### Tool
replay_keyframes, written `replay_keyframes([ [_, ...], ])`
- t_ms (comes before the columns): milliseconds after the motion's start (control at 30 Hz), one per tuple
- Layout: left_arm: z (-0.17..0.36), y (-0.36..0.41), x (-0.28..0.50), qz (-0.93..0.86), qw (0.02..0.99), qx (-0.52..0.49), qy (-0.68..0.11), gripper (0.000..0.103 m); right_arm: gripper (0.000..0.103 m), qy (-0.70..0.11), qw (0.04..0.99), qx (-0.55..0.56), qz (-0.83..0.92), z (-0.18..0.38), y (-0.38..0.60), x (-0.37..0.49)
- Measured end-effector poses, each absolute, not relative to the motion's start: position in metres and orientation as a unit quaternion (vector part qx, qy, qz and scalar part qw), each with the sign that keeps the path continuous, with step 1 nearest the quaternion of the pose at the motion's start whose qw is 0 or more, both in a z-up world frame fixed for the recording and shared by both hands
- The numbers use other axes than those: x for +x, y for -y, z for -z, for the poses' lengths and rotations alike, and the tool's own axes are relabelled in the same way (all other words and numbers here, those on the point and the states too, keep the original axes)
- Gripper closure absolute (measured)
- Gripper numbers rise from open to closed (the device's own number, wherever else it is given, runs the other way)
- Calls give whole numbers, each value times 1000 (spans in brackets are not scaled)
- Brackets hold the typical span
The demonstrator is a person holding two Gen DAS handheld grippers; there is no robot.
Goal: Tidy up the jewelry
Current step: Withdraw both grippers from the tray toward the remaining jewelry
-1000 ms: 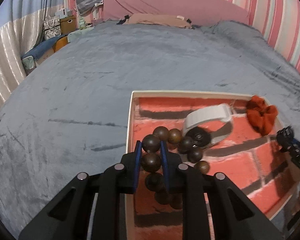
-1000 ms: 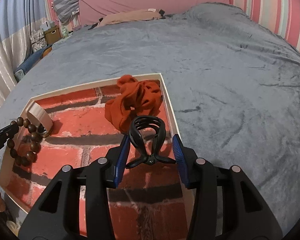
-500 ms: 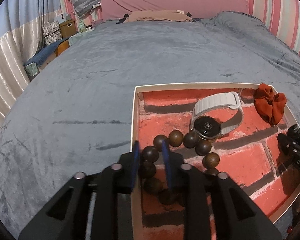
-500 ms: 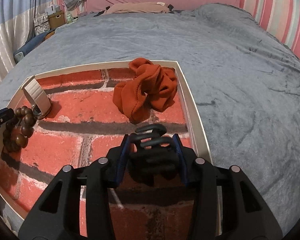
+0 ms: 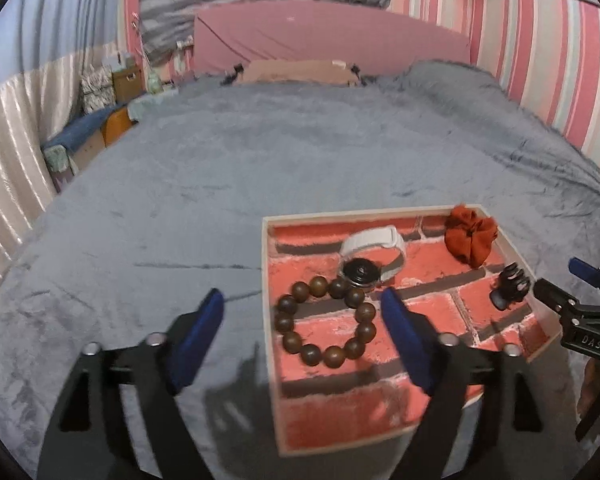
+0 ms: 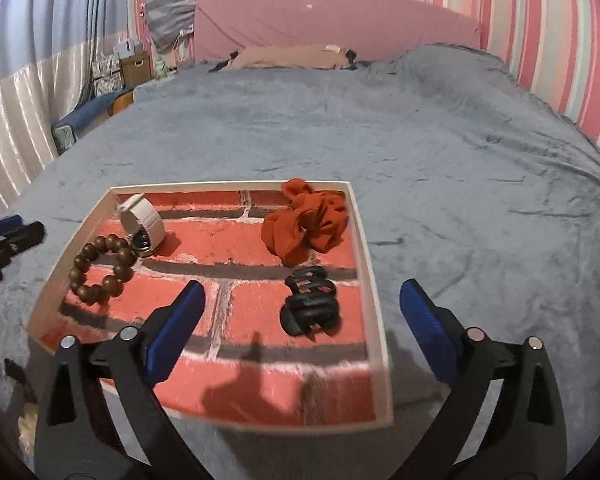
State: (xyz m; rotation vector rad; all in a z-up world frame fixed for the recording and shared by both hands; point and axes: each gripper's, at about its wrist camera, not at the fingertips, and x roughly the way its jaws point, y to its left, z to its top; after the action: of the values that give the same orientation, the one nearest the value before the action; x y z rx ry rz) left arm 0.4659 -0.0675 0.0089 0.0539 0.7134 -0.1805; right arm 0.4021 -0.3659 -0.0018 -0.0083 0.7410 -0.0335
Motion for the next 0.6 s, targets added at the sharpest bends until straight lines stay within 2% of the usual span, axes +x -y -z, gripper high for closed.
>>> replay_keyframes([
  [133, -29, 43, 439, 87, 938, 24, -335, 19, 4, -357, 934, -2, 34, -7, 377, 373],
  [200, -38, 28, 425, 79, 940, 14, -331, 12, 4, -354, 934, 0, 42, -10, 379, 363],
  [600, -33, -35, 346, 60, 942, -14, -330, 12, 4, -331, 942, 2, 51, -31, 369, 291],
])
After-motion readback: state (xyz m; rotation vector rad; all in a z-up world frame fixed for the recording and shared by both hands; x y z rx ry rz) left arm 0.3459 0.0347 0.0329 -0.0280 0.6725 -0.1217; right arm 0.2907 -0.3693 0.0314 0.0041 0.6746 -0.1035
